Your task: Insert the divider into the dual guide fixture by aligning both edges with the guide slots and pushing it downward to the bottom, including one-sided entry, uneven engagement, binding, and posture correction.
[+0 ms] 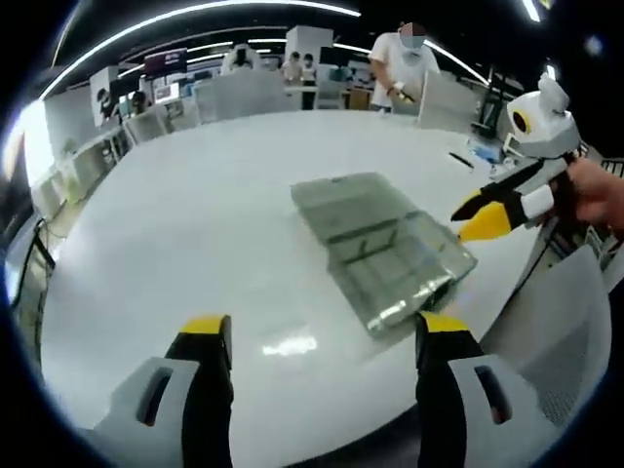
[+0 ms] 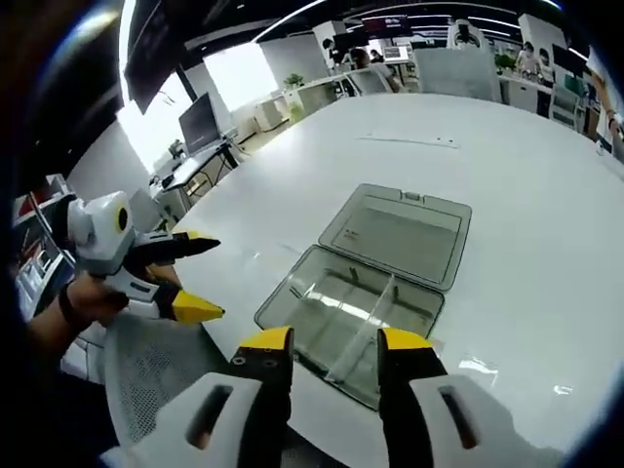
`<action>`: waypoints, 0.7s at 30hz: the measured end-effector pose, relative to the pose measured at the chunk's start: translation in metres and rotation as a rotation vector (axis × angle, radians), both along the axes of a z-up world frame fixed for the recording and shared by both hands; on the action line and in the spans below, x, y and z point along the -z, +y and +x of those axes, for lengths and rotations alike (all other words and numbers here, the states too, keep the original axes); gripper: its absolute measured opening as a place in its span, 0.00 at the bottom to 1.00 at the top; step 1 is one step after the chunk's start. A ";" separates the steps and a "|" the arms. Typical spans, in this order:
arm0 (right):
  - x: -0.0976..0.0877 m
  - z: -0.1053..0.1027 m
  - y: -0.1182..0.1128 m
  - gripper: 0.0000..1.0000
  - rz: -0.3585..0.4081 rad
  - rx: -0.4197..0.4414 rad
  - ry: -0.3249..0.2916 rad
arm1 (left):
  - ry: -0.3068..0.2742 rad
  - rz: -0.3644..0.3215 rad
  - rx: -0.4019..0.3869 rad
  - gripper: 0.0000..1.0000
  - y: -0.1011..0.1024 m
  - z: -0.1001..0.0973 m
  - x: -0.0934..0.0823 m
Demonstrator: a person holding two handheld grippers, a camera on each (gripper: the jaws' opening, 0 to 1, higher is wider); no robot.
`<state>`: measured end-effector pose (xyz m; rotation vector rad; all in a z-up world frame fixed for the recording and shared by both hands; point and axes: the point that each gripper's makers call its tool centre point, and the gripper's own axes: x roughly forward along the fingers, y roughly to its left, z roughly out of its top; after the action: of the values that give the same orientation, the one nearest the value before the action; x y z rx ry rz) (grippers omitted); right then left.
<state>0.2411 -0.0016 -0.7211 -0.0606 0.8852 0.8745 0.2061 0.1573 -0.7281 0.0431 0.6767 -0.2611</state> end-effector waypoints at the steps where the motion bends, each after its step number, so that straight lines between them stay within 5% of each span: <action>1: -0.001 0.001 -0.001 0.30 0.004 0.001 -0.004 | -0.007 0.005 0.000 0.75 0.001 0.001 -0.001; 21: -0.017 -0.010 0.004 0.30 0.091 -0.003 -0.020 | 0.101 0.077 -0.065 0.74 0.018 -0.007 0.026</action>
<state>0.2308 0.0022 -0.7040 0.0083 0.8258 0.9140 0.1993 0.1750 -0.7541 0.0820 0.7874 -0.1750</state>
